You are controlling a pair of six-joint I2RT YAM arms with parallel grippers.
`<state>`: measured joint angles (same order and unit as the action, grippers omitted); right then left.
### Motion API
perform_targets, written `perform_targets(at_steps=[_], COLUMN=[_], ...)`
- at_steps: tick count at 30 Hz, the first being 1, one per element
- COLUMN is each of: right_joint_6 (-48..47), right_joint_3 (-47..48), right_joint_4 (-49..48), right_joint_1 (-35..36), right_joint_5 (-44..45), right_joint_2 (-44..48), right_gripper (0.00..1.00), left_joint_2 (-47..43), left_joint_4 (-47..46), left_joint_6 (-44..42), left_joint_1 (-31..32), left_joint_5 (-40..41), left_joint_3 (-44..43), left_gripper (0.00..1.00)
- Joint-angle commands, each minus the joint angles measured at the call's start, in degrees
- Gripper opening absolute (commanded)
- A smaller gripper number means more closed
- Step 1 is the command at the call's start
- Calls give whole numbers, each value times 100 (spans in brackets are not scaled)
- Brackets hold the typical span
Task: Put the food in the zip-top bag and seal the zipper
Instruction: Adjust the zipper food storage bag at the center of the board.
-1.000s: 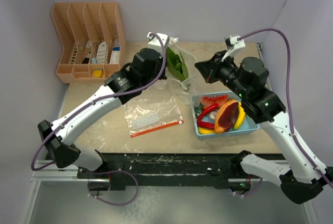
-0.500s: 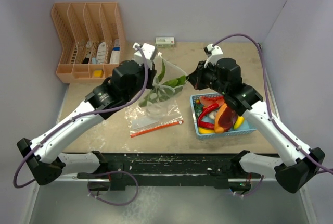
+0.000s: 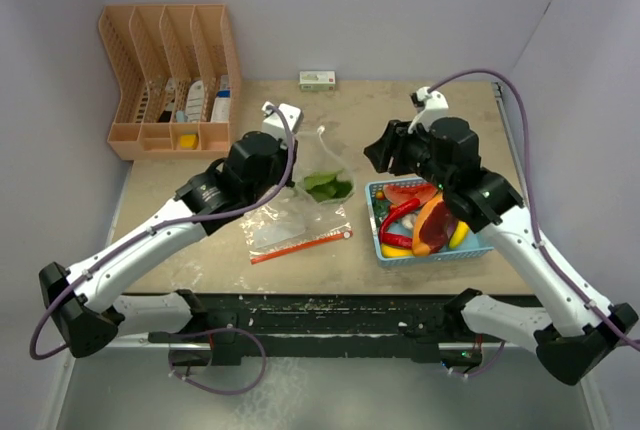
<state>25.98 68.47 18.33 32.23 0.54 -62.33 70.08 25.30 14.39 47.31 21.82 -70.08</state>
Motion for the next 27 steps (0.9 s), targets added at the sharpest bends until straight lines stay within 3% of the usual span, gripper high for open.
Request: perform_targets(at_steps=[1,5,13,20,27], right_joint_6=[-18,251,1473,2460,2465], right_joint_3=[45,236,171,-365,-483], right_joint_4=[321,1152,3660,4007,4279], right_joint_1=[-7,-8,-11,-144,-797], right_joint_5=[643,1038,1887,2005,1769], right_joint_2=[499,537,233,231,160], right_gripper=[66,75,99,99,97], left_joint_2=[-320,174,-392,-863,-565], left_joint_4=[-1034,-279,-461,-740,-954], left_joint_6=[223,623,483,660,846], left_joint_1=[-30,-29,-33,-33,-29], left_joint_5=[-708,-401,-259,-316,-757], left_joint_3=[394,-15,286,960,1218], left_gripper=[0,0,0,0,0])
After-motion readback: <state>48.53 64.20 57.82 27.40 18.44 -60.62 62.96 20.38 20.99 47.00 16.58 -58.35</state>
